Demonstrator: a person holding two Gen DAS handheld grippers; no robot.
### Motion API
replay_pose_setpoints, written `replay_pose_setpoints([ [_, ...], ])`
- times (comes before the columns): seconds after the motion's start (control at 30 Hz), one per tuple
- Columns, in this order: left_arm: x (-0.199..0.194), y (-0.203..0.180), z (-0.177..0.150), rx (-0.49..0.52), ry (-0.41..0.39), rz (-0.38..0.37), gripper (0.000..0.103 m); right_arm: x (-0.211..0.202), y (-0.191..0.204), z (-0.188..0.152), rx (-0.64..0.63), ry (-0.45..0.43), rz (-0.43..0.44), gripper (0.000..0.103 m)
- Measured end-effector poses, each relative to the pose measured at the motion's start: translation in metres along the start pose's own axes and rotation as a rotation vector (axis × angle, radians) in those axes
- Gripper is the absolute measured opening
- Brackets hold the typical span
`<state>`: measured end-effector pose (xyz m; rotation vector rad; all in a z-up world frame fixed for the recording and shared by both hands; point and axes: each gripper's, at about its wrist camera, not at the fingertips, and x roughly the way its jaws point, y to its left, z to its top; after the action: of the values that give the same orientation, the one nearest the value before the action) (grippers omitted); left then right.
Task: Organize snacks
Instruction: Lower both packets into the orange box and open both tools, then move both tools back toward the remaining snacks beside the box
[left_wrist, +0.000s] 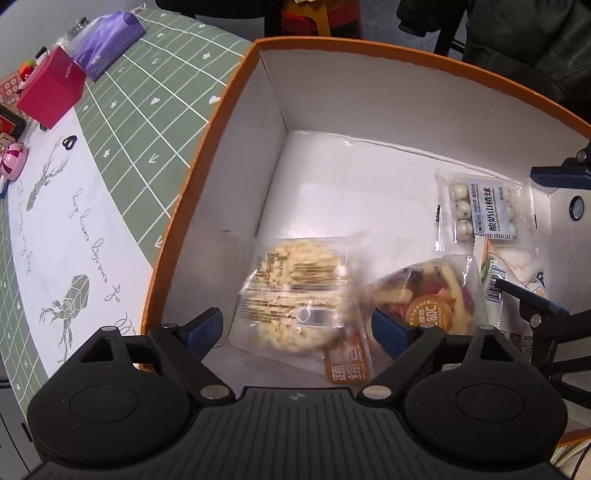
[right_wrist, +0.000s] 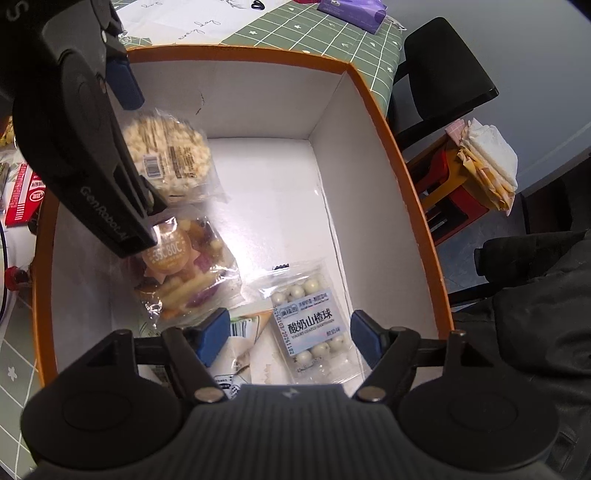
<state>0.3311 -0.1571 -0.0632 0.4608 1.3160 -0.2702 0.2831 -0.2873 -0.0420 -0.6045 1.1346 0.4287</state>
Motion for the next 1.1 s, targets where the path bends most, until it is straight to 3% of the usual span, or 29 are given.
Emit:
replay_pose_setpoints([
  [0.27,-0.018,-0.001,-0.012,-0.002,-0.038,-0.025,0.103,-0.019,0.002,-0.002,0.022,-0.046,-0.020,0.072],
  [0.6,-0.070,0.001,-0.062,0.038,-0.163,-0.042,0.089,-0.076,0.034,-0.012,0.062,-0.199,-0.002,0.074],
  [0.8,-0.097,0.019,-0.102,-0.014,-0.215,-0.052,0.080,-0.108,0.067,-0.015,0.047,-0.313,0.047,0.074],
  [0.93,-0.108,0.034,-0.133,-0.068,-0.239,-0.051,0.067,-0.119,0.091,-0.017,0.039,-0.362,0.097,0.075],
  [1.1,-0.106,0.058,-0.172,-0.171,-0.272,-0.092,0.063,-0.114,0.123,-0.023,0.058,-0.412,0.159,0.075],
])
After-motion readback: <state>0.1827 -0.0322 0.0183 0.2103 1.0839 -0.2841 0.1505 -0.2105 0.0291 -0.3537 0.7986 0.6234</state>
